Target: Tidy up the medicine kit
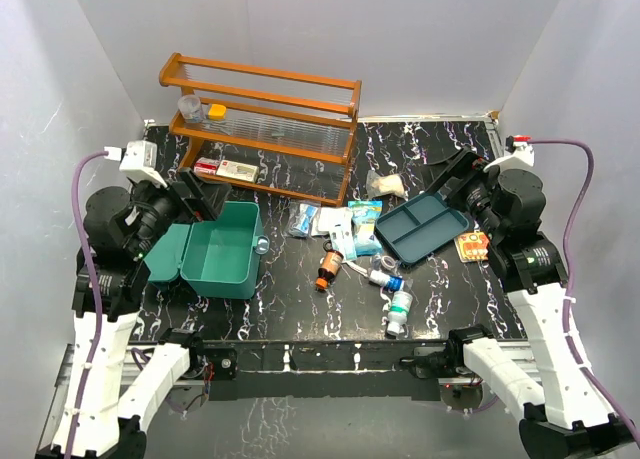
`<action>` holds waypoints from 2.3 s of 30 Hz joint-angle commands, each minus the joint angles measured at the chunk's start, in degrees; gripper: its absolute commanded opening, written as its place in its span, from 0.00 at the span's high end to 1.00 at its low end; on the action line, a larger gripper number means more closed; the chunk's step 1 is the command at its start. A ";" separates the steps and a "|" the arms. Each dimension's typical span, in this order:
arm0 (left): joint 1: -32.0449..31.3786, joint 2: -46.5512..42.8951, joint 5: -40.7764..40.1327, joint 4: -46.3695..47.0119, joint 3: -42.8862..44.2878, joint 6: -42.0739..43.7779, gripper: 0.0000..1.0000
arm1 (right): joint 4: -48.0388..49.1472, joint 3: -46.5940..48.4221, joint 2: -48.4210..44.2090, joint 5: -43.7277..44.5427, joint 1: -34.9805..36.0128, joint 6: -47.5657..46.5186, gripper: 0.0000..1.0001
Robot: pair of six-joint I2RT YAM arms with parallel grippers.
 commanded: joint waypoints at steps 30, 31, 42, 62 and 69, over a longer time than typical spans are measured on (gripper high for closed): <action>1.93 8.60 13.27 1.14 -7.11 -8.85 0.02 | 14.76 -11.54 4.59 -15.90 -1.30 8.24 0.23; 1.93 10.04 12.84 1.64 -6.89 -8.89 0.02 | 14.62 -11.67 5.04 -15.50 -1.32 8.03 0.24; 1.37 26.57 8.24 0.52 -4.33 -7.31 0.11 | 23.16 -16.41 8.51 -20.99 -1.35 8.16 0.20; -9.71 43.15 -3.57 1.80 -0.54 -0.25 0.30 | 26.70 -17.67 18.52 -22.27 -1.31 11.10 0.29; -13.33 48.08 -11.70 -1.34 4.33 5.73 0.47 | 27.32 -19.29 18.41 -21.28 -1.35 11.47 0.29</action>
